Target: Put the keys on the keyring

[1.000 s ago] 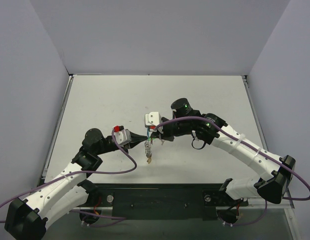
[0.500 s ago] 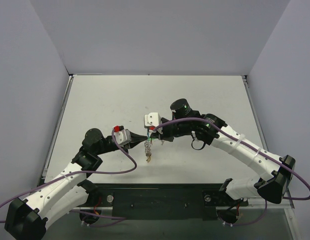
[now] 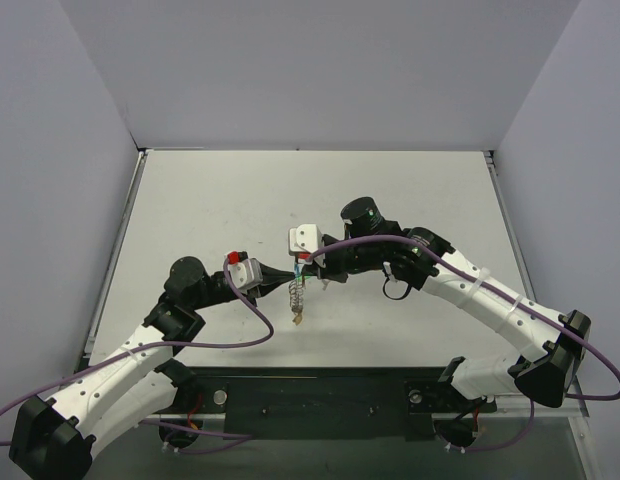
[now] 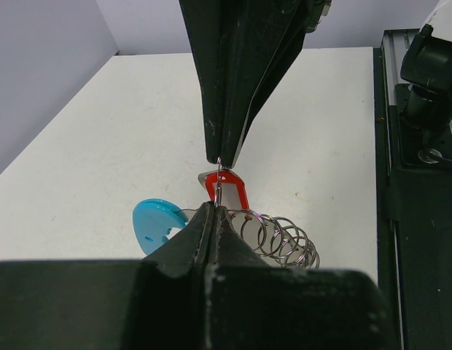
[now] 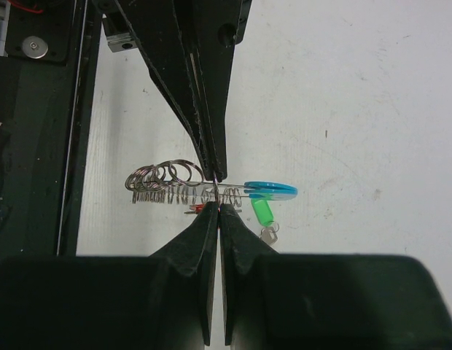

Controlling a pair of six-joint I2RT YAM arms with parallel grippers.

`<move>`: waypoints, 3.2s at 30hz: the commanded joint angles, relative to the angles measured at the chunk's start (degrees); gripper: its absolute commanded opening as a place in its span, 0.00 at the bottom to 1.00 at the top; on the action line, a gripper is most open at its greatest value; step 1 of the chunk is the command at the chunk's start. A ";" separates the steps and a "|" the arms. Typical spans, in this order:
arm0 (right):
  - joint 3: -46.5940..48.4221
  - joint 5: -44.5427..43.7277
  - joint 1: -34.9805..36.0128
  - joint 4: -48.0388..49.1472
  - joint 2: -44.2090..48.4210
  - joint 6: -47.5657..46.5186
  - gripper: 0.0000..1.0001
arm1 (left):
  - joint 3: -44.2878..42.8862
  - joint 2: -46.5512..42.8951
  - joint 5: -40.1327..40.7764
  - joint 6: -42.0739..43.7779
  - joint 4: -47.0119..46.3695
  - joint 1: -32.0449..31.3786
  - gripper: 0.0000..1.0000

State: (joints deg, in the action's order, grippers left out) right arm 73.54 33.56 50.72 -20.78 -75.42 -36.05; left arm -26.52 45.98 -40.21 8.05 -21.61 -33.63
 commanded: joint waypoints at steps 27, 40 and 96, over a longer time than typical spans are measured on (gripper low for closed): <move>-0.68 -1.22 1.05 1.35 0.53 -0.77 0.00 | -2.22 -0.36 -0.93 -1.37 -3.88 0.23 0.00; -0.85 -1.75 0.96 1.26 0.88 -0.95 0.00 | -2.30 -0.19 -0.93 -1.29 -3.62 0.23 0.00; -1.20 -1.83 0.96 1.88 0.97 -0.33 0.00 | -2.22 0.08 -2.07 -1.11 -3.71 0.49 0.00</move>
State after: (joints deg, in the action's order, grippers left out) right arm 72.82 31.29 51.46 -20.58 -75.42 -36.45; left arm -26.52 46.26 -40.75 7.53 -21.61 -33.28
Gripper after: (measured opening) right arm 0.002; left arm 0.015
